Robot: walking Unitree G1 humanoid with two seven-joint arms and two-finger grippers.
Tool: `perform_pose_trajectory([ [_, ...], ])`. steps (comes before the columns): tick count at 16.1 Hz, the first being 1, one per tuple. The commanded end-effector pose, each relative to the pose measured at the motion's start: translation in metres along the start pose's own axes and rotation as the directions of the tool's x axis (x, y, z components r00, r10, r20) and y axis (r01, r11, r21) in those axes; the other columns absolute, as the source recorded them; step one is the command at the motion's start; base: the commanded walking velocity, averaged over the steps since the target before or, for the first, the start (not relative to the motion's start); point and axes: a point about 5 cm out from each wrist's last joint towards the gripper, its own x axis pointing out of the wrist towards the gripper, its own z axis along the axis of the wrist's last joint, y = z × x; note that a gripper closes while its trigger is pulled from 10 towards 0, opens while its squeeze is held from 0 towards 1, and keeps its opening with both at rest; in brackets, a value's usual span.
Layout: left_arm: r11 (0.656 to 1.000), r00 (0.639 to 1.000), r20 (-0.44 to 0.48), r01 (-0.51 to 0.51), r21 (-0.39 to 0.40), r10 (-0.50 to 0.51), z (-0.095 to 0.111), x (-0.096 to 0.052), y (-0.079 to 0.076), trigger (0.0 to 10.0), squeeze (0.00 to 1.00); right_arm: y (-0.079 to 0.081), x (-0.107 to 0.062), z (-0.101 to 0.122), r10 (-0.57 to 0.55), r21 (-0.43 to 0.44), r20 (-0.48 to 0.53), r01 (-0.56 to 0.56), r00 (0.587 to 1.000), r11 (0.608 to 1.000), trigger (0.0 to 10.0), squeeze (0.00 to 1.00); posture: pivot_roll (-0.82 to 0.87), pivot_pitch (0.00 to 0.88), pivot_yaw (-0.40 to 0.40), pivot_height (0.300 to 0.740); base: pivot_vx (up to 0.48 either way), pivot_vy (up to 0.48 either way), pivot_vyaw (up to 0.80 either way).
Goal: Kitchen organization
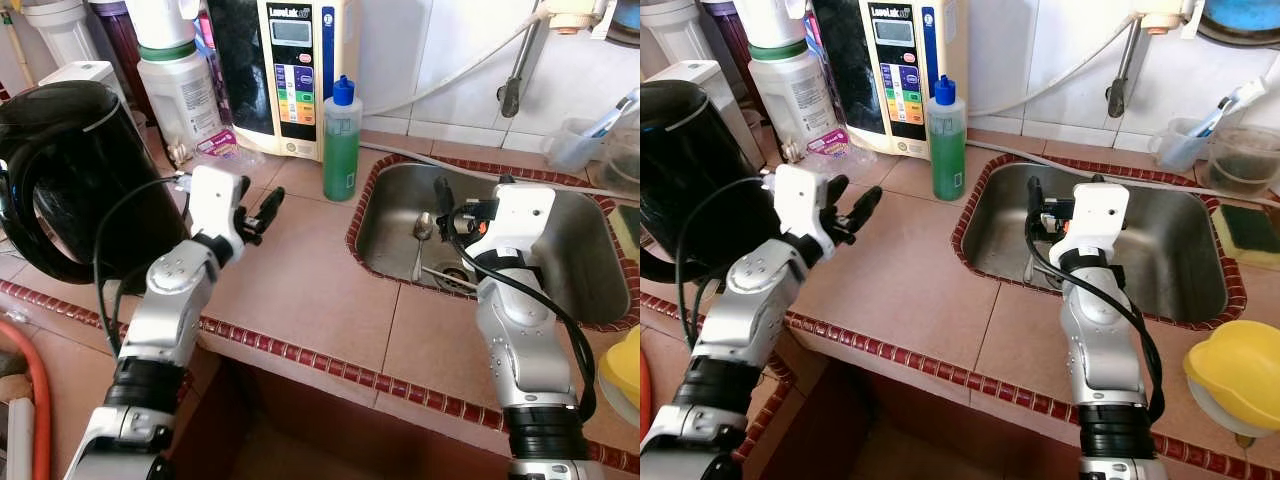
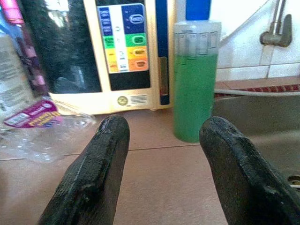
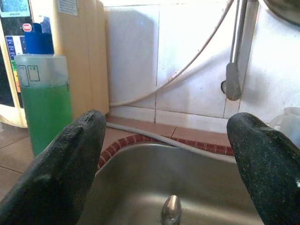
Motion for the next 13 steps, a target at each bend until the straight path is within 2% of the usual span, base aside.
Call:
perform_pose_trajectory([
  [1,0.999,0.999,0.042,-0.030,0.022,0.029,0.010,-0.004,0.009,10.0,0.00,0.000,0.000,0.007,0.004,-0.011,0.038,-0.003,0.999,1.000,10.0,0.00,-0.23,0.008,0.091,0.740,0.000,0.000,0.00],
  [4,0.993,0.996,0.063,-0.072,0.096,0.066,0.012,-0.007,0.009,10.0,0.00,-0.005,-0.002,-0.001,-0.017,-0.050,0.030,0.019,0.999,0.999,10.0,0.00,-0.21,0.004,0.098,0.740,0.000,0.000,0.00],
  [6,0.996,0.997,0.049,-0.067,0.056,0.064,0.011,-0.009,0.012,10.0,0.00,-0.001,-0.002,-0.001,-0.014,-0.028,0.022,0.015,1.000,1.000,10.0,0.00,-0.20,0.007,0.086,0.740,0.000,0.000,0.00],
  [9,0.996,0.995,0.061,-0.084,0.017,0.083,0.011,-0.010,0.012,10.0,0.00,0.000,-0.003,-0.003,0.000,-0.039,0.022,0.001,1.000,0.999,10.0,0.00,-0.20,0.011,0.079,0.740,0.000,0.000,0.00],
  [13,0.985,0.993,0.072,-0.107,0.134,0.098,-0.003,-0.020,-0.006,10.0,0.00,-0.008,-0.011,-0.012,-0.014,-0.087,-0.011,0.013,1.000,0.996,10.0,0.00,-0.19,0.008,0.061,0.740,0.000,0.000,0.00],
])
